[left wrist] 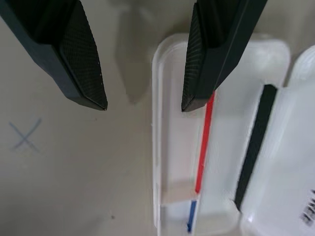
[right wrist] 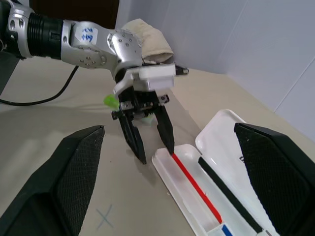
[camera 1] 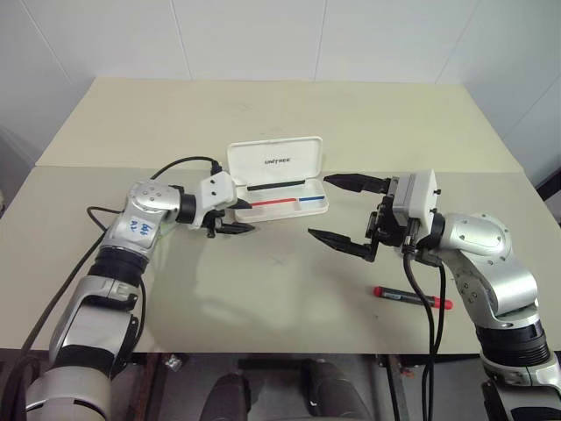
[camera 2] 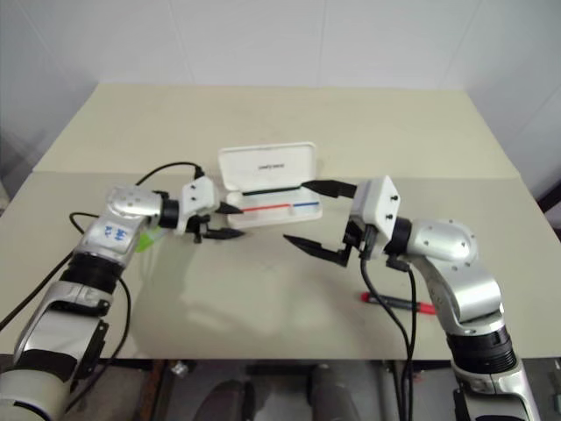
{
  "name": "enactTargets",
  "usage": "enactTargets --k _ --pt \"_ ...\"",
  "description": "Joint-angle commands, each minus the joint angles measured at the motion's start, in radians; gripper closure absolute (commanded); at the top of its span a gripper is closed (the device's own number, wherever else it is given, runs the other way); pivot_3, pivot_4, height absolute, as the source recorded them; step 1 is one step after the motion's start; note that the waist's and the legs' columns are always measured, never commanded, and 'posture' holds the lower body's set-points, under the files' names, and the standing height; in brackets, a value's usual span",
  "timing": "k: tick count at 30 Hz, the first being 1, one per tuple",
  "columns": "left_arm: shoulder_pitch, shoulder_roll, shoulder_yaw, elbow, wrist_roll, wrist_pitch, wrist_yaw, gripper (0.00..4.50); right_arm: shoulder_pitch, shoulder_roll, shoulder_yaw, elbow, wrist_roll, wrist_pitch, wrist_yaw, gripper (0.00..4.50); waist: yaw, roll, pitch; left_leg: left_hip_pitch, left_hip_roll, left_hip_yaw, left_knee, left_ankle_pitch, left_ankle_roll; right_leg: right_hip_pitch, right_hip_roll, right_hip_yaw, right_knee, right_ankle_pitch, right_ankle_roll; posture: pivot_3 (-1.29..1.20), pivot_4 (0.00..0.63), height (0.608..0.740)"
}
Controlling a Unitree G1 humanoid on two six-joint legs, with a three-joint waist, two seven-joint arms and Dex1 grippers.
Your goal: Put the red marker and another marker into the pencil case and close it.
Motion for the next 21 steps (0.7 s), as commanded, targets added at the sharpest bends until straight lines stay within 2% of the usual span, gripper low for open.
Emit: enactTargets --k 1,10,14,21 --pt "-0.068 -0.019 -0.015 0.080 0.055 -0.064 0.028 1.96 -0.002 0.008 -0.007 -0.013 -0.005 -0.019 -0.013 0.00 0.001 0.000 0.000 0.000 0.000 0.000 0.000 0.000 0.000 0.000 0.000 0.000 0.000 0.000 0.000 0.00 0.150 0.740" --pt "-0.139 -0.083 -0.026 0.247 0.126 -0.128 0.074 1.96 0.017 -0.022 -0.017 -0.010 -0.002 -0.016 0.015 0.00 0.001 0.000 0.000 -0.001 0.000 0.000 0.002 0.000 0.000 0.000 0.000 0.000 0.000 0.000 0.001 0.00 0.150 0.740" --pt "-0.135 -0.091 -0.041 0.265 0.149 -0.086 0.044 1.96 0.008 -0.036 -0.025 -0.006 0.004 -0.012 0.025 0.00 0.001 0.000 0.000 -0.001 0.000 0.000 0.002 0.000 0.001 0.000 0.000 0.000 0.000 0.000 0.001 0.00 0.150 0.740" --pt "-0.139 -0.109 -0.045 0.289 0.182 -0.074 0.074 4.19 -0.008 -0.052 -0.032 0.001 0.012 -0.005 0.031 0.00 0.001 0.000 0.000 0.000 0.000 0.000 0.003 0.000 0.001 0.001 0.000 0.000 0.002 0.000 0.001 0.00 0.150 0.740"
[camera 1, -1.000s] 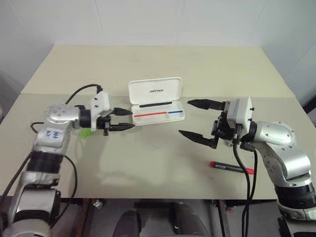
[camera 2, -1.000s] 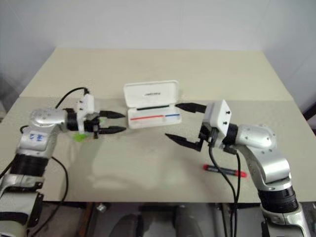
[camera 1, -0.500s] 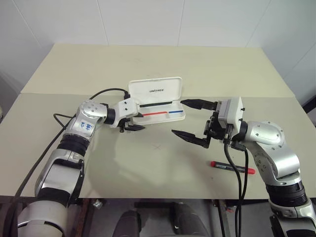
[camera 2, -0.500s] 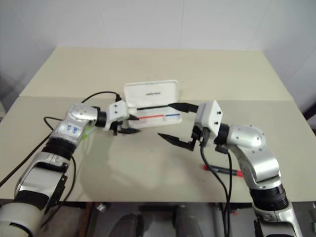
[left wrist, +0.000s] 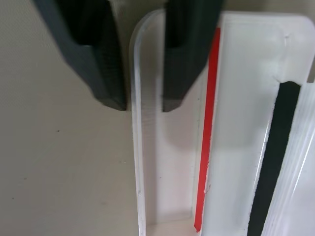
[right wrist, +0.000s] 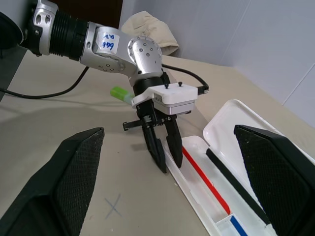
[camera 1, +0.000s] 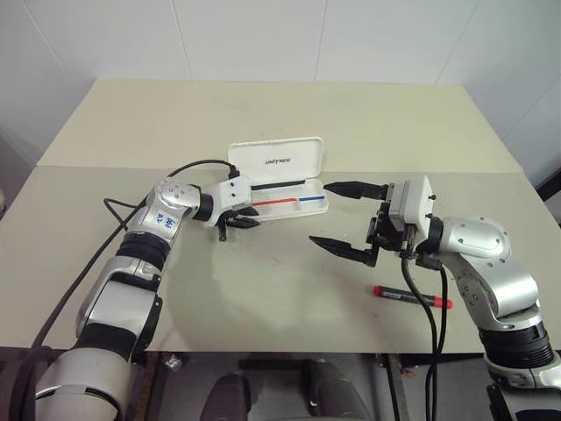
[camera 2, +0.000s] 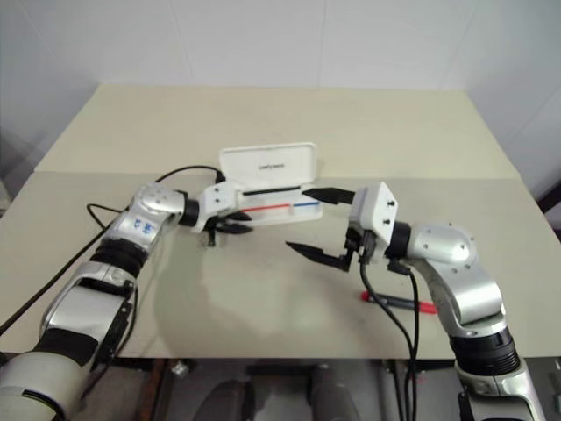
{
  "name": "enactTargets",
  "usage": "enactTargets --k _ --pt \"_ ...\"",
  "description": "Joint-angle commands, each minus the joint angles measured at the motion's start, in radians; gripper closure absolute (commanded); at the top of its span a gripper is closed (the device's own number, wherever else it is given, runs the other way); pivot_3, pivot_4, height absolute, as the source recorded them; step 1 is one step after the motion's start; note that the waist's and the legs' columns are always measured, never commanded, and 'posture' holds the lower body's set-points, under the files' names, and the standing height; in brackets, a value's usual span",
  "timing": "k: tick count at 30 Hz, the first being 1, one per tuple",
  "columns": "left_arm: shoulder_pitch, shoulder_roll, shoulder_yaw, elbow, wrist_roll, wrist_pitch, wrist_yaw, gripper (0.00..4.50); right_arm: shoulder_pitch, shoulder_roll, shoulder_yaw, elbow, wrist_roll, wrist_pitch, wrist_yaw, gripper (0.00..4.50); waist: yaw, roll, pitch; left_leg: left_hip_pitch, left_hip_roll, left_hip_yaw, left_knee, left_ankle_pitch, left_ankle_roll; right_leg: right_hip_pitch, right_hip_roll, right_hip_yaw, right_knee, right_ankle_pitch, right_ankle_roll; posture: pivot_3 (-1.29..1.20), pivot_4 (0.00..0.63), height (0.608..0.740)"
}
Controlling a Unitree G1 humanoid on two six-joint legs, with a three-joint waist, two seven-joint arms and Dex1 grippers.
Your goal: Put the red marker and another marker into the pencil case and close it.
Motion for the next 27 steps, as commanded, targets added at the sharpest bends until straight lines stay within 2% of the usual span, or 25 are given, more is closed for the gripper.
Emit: enactTargets --k 1,9,13,19,27 --pt "-0.012 -0.012 -0.008 0.017 0.026 0.003 0.033 4.49 -0.020 -0.021 -0.038 -0.012 0.020 -0.002 0.011 0.00 0.000 0.000 0.000 0.000 0.000 0.000 0.000 0.000 0.000 0.000 0.000 0.000 0.000 0.000 0.000 0.00 0.150 0.740" --pt "0.010 -0.001 0.013 -0.080 0.012 -0.041 0.042 4.49 -0.015 -0.060 -0.056 0.040 0.015 -0.012 0.041 0.00 0.001 0.000 0.000 0.001 -0.001 0.000 0.002 0.001 0.001 0.001 0.000 0.001 0.001 0.001 0.002 0.00 0.150 0.740" --pt "0.087 0.049 0.036 -0.276 -0.026 -0.013 -0.008 4.49 0.026 -0.102 -0.084 0.088 0.000 -0.040 0.081 0.00 0.000 0.000 0.000 0.000 -0.001 0.000 0.001 0.001 0.001 0.001 -0.001 0.001 -0.001 0.001 0.002 0.00 0.150 0.740" --pt "0.299 0.183 0.070 -0.657 -0.108 0.092 -0.106 4.49 0.161 -0.157 -0.124 0.181 -0.087 -0.213 0.130 0.00 -0.001 0.000 0.001 -0.001 0.002 0.000 -0.002 0.000 0.003 0.000 -0.001 0.003 0.000 0.001 0.002 0.00 0.150 0.740" --pt "0.448 0.275 0.099 -0.916 -0.181 0.249 -0.136 4.49 0.206 -0.147 -0.144 0.174 -0.084 -0.212 0.092 0.00 0.000 0.001 0.003 0.004 0.000 0.001 0.001 0.000 0.003 0.003 -0.002 0.007 0.000 0.002 0.004 0.00 0.150 0.740"
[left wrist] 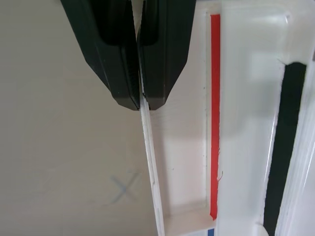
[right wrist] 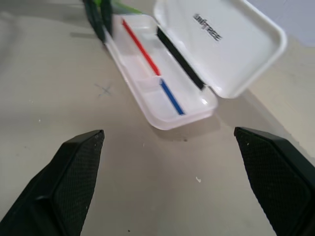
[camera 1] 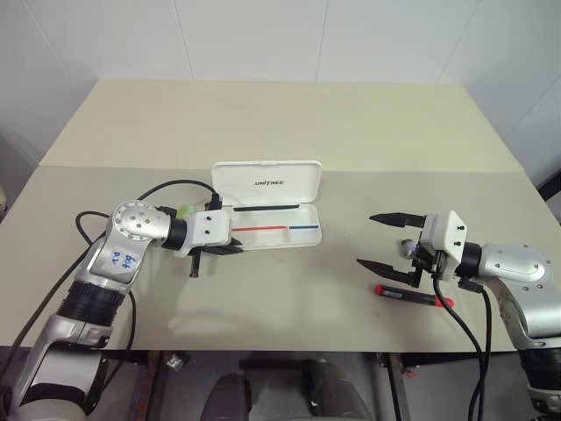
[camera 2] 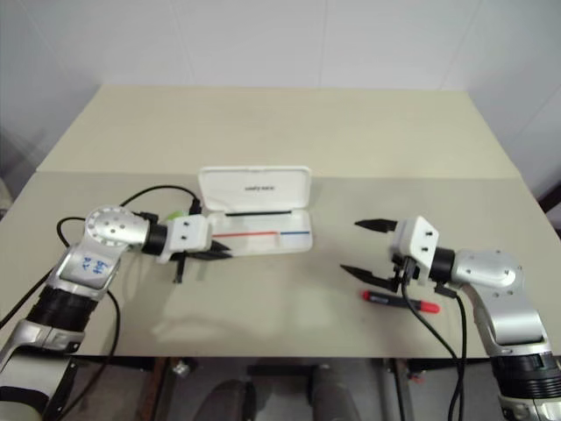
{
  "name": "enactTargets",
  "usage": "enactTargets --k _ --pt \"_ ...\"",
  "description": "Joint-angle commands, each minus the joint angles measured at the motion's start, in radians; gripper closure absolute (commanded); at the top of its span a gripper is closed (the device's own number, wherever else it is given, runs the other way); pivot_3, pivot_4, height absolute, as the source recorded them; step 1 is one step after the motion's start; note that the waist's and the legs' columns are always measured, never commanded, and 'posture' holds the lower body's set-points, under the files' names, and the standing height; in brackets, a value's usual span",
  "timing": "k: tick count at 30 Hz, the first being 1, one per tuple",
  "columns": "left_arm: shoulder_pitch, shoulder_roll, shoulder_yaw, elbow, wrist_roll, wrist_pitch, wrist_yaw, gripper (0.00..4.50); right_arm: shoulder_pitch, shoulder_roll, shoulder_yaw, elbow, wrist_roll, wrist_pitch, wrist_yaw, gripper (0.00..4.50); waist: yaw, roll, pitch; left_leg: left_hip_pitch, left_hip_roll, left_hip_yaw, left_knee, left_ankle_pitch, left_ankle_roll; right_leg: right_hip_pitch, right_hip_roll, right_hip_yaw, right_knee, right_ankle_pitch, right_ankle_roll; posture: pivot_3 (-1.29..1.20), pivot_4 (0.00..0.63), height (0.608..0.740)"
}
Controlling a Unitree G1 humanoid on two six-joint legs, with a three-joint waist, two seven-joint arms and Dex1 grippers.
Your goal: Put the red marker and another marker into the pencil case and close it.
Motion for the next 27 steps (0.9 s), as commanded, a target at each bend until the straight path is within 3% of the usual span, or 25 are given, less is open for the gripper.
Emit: enactTargets --k 1,8,23,24,27 --pt "0.024 0.020 0.031 -0.108 -0.047 0.047 0.001 4.49 -0.003 -0.002 -0.028 -0.026 0.004 -0.014 -0.015 0.00 0.000 0.000 0.000 0.000 0.000 0.002 0.000 0.000 0.001 0.000 0.000 0.000 0.000 0.000 0.000 0.00 0.150 0.740" --pt "0.135 0.020 -0.001 -0.221 -0.053 0.073 0.011 4.49 -0.006 0.009 -0.024 -0.019 0.012 -0.025 -0.016 0.00 -0.003 0.000 0.000 0.000 0.000 0.006 0.000 0.001 0.001 -0.001 0.001 0.001 0.000 0.001 0.000 0.00 0.150 0.740" --pt "0.098 -0.025 -0.067 -0.063 -0.008 -0.087 0.026 4.49 0.015 0.009 -0.033 -0.127 0.036 0.049 -0.059 0.00 0.001 0.000 0.000 0.000 -0.001 0.008 0.000 0.000 0.001 -0.001 0.001 0.004 -0.001 0.001 0.001 0.00 0.150 0.740" --pt "0.096 -0.031 -0.066 -0.057 -0.013 -0.088 0.028 3.91 0.017 0.010 -0.034 -0.132 0.038 0.052 -0.061 0.00 0.001 0.000 0.000 0.000 -0.001 0.008 0.001 0.000 0.001 -0.001 0.001 0.004 0.000 0.001 0.002 0.00 0.150 0.740" --pt "0.090 -0.047 -0.069 -0.043 -0.008 -0.118 0.036 3.02 0.019 0.009 -0.035 -0.138 0.040 0.058 -0.063 0.00 0.000 0.000 0.000 0.000 -0.001 0.009 0.001 0.000 0.001 -0.001 0.001 0.005 -0.001 0.002 0.003 0.00 0.150 0.740"
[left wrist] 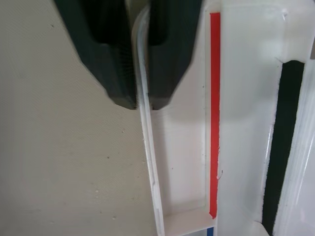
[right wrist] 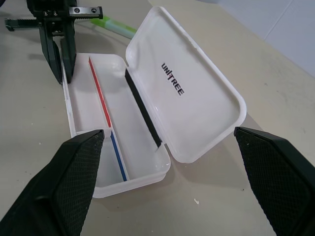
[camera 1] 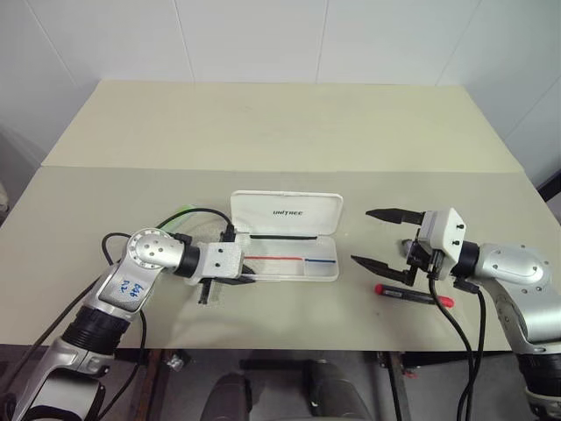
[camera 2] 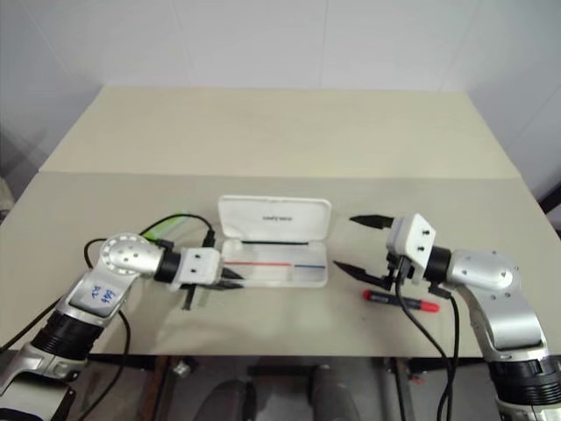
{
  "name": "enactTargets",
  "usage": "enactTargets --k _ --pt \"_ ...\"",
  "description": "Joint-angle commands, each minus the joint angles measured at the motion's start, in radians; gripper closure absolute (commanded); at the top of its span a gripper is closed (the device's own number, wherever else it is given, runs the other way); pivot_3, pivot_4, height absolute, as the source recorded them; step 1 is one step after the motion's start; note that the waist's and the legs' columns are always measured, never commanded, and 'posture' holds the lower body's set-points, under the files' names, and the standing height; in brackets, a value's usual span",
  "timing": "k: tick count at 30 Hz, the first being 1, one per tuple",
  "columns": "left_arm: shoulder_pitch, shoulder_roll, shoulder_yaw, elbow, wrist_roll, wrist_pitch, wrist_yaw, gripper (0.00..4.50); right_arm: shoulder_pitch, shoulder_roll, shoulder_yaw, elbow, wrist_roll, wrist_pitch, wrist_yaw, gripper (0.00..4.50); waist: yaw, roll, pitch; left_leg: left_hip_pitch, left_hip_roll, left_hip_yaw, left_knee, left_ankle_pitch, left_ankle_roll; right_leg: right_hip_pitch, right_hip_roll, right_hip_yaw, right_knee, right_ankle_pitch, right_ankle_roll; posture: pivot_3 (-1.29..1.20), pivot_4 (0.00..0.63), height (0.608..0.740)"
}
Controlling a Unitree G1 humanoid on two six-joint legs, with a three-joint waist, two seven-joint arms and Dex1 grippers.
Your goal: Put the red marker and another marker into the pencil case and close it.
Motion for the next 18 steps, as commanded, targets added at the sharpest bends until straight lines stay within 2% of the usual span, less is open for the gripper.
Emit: enactTargets --k 1,2,16,18 --pt "-0.020 -0.016 -0.008 0.001 0.005 -0.047 0.014 2.63 0.001 -0.006 -0.033 -0.040 0.024 0.004 -0.008 0.00 0.000 0.000 0.000 0.000 0.000 0.001 0.000 0.000 0.000 0.000 0.000 0.001 0.000 0.000 0.000 0.00 0.150 0.740" --pt "-0.020 -0.020 -0.009 0.001 0.006 -0.051 0.015 2.33 0.000 -0.006 -0.031 -0.040 0.024 0.004 -0.008 0.00 0.000 0.000 0.000 0.000 0.000 0.001 0.000 0.000 0.000 0.000 0.000 0.001 0.000 0.000 0.000 0.00 0.150 0.740" --pt "0.056 0.002 0.072 -0.160 -0.060 0.045 0.056 2.33 -0.019 0.004 -0.012 -0.016 0.033 0.006 0.011 0.00 -0.003 0.000 0.000 0.001 0.000 0.003 0.000 0.000 0.001 -0.001 0.000 0.004 0.000 0.001 0.002 0.00 0.150 0.740" --pt "0.065 -0.037 0.163 -0.182 -0.163 0.083 0.100 1.82 -0.031 0.005 -0.007 -0.002 0.035 0.016 0.016 0.00 -0.005 0.000 0.000 0.001 0.000 0.004 0.000 0.000 0.001 -0.001 0.000 0.004 0.000 0.001 0.002 0.00 0.150 0.740"
